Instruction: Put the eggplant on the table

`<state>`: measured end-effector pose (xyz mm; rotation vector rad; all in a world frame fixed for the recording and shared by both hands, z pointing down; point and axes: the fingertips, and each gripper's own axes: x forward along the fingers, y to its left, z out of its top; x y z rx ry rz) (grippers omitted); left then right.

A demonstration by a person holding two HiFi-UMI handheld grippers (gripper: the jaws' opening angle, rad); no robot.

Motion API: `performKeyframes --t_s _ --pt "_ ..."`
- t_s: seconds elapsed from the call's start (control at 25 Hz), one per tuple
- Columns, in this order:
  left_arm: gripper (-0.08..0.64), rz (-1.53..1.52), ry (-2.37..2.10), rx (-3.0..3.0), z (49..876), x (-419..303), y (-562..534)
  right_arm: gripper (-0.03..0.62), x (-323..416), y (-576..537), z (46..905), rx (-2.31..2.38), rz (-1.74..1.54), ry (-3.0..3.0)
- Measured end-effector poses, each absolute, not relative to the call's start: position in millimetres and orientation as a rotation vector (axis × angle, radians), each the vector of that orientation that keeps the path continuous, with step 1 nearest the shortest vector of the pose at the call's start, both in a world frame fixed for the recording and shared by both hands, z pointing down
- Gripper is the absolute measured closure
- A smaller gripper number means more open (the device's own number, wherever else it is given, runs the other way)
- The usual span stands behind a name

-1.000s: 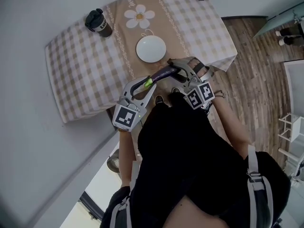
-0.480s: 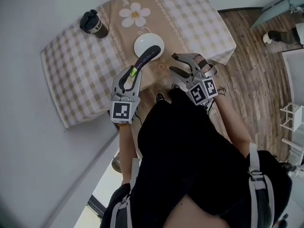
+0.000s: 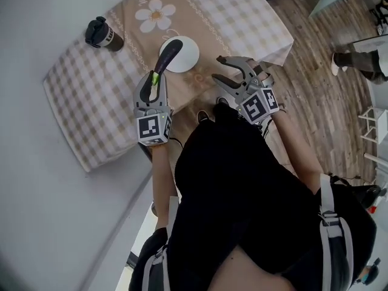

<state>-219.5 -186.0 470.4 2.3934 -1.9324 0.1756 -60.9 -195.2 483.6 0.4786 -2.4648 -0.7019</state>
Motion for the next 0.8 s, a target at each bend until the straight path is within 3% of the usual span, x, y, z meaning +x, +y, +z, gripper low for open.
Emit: performKeyframes --t_s 0.28,0.8 --pt "0.445 0.184 -1.92 2.394 477 -217 -209 0.377 -53 -205 470 0.599 -0.517 -2.573" --pt "0.446 0.339 -1.854 2.364 526 -206 -241 0.382 -48 -209 473 0.627 -0.489 -2.557"
